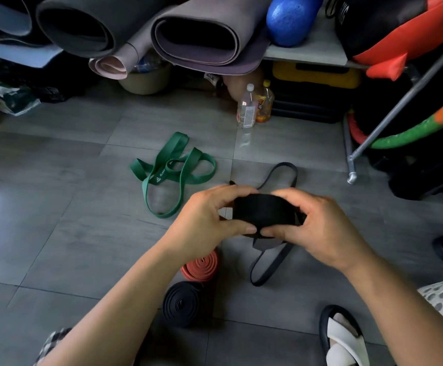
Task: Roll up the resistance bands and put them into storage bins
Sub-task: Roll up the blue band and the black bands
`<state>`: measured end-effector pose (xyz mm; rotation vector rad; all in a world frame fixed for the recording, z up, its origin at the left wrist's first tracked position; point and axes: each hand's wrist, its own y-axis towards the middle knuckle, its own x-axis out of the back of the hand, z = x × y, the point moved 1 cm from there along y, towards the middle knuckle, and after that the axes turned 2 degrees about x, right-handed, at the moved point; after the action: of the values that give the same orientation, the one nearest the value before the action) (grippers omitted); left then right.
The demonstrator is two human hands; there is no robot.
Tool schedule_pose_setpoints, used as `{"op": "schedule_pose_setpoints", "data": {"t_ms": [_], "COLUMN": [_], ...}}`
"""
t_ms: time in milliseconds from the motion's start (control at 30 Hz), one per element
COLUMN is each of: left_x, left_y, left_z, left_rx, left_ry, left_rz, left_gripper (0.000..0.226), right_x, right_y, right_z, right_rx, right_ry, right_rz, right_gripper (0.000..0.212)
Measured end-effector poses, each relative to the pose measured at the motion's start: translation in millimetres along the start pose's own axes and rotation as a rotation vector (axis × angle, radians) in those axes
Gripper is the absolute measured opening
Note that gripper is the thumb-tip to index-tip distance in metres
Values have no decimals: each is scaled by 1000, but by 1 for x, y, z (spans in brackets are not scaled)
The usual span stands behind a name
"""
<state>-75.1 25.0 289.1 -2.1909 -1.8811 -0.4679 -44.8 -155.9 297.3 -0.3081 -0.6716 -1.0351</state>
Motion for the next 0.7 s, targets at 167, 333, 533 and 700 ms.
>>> {"op": "schedule_pose_setpoints", "data": {"t_ms": [167,333,533,700], "left_x": [7,-2,9,2], "left_y": [-3,-3,1,-1], "left_z": [-13,-12,6,7], "left_rx": [102,159,79,85], "left_ry": [-672,-965,-70,-15], "left_rz": [-87,-87,23,-73], "left_gripper": [43,38,58,44], "right_x": [7,0,4,-4], "right_y": [5,8,1,-2], "right_z": [-8,-5,2,0], "right_rx": [15,1,-15,4], "right_ry": [450,585,-163,-72], "right_rz": [-32,-92,-33,7], "right_gripper": [49,43,44,50]}}
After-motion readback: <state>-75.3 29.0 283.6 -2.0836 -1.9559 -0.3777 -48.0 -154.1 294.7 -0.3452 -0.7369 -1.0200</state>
